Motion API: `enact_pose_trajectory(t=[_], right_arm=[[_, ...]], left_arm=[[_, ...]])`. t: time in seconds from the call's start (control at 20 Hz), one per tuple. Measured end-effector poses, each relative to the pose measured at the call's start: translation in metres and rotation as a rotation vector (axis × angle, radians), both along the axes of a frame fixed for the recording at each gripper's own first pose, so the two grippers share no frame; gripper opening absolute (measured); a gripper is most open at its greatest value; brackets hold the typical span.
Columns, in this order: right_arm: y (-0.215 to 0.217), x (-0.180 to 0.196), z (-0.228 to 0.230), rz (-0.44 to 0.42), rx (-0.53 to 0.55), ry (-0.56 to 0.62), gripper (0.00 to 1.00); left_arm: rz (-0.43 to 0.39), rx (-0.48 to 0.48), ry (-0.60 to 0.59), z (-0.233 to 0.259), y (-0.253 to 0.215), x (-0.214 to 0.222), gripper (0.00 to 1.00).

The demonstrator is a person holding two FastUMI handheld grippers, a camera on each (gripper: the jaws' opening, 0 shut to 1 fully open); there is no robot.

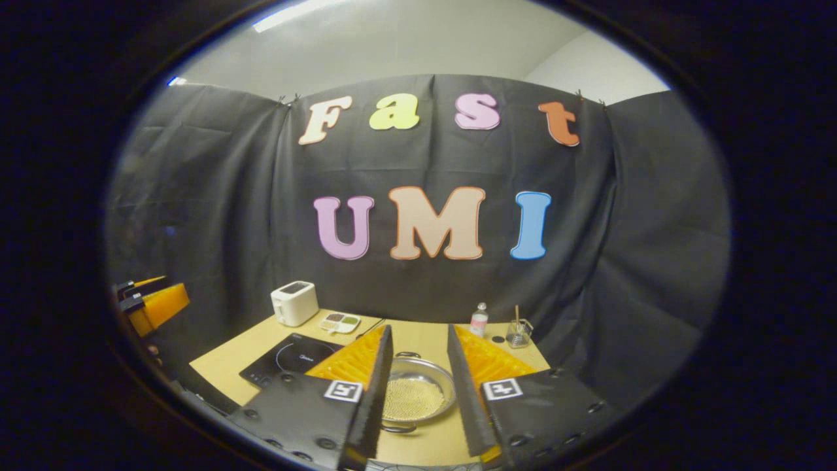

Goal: First push the handle of the pot to place it horizontally, then grasp the pot with both hands and set it on the induction cooktop.

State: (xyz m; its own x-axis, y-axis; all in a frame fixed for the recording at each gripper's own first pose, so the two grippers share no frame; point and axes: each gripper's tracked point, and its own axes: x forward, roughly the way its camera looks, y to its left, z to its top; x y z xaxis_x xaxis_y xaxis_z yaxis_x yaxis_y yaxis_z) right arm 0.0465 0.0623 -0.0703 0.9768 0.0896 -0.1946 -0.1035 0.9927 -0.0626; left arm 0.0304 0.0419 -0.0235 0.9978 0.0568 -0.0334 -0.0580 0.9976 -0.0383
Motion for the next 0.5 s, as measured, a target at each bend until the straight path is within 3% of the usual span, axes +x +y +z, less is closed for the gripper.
enact_pose_trajectory(t=[0.05,0.1,0.2,0.35,0.4,0.5], right_arm=[[0.002,0.004,-0.008,0.006,-0.004,0.021,0.39],[0.006,0.01,-0.019,0.02,-0.002,0.044,0.23],[0.016,0.02,-0.041,0.059,0.02,0.106,0.2],[0.03,0.039,-0.084,0.126,0.054,0.222,0.02],[0.036,0.043,-0.1,0.152,0.076,0.267,0.0],[0.049,0.045,-0.134,0.223,0.143,0.391,0.0]], left_arm=[[0.013,-0.003,0.004,-0.001,0.003,0.003,0.95],[0.025,-0.006,0.01,-0.004,0.005,0.005,0.93],[0.053,-0.004,0.028,-0.012,0.008,0.015,0.96],[0.104,0.009,0.059,-0.02,0.011,0.023,0.96],[0.114,0.015,0.065,-0.021,0.008,0.027,0.92],[0.14,0.043,0.095,-0.026,0.004,0.036,0.96]])
